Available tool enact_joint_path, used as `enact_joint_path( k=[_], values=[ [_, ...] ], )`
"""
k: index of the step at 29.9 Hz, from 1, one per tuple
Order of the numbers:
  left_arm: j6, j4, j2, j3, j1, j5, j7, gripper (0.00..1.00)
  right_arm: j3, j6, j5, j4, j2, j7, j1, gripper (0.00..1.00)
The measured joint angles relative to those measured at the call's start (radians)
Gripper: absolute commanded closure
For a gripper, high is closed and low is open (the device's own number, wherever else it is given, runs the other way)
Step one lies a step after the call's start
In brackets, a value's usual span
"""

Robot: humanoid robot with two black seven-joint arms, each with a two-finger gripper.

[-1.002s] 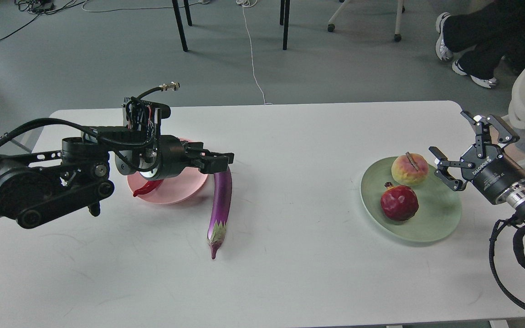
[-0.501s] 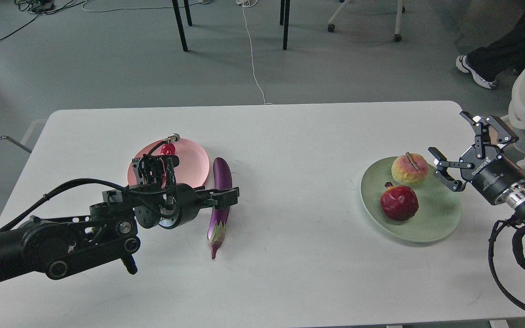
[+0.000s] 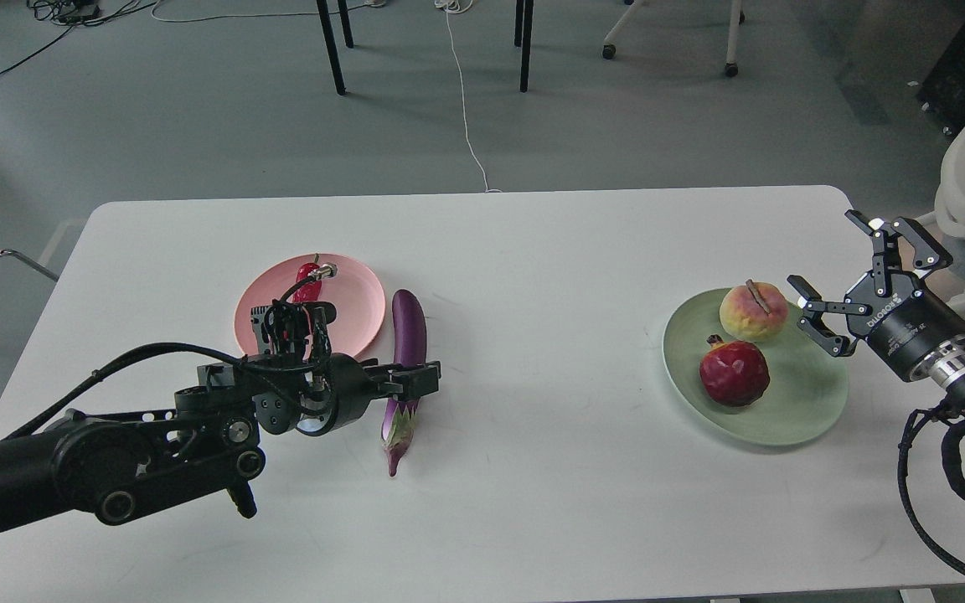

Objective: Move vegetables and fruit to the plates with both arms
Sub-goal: 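Lower the left gripper to the purple eggplant and grasp it, then lift the eggplant onto the pink plate and release it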

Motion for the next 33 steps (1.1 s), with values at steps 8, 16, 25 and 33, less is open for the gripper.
enact_joint_path(
  k=[8,16,25,33],
  values=[
    [0.000,0.020,-0.019,0.000,0.014,0.005,0.001,0.23,0.003,0.000,0.000,0.000,0.000,0.000,0.001,0.01],
    [-0.001,0.027,-0.019,0.000,0.024,0.017,0.000,0.84,0.003,0.000,0.000,0.002,0.000,0.000,0.001,0.01],
    [-0.003,0.033,-0.015,-0.010,0.003,0.050,0.000,0.87,0.003,0.000,0.000,0.002,0.000,0.000,0.001,0.01],
    [-0.064,0.049,0.020,-0.001,-0.176,0.061,-0.070,0.87,0.003,0.000,0.001,0.003,0.000,0.000,-0.001,0.01]
  ],
)
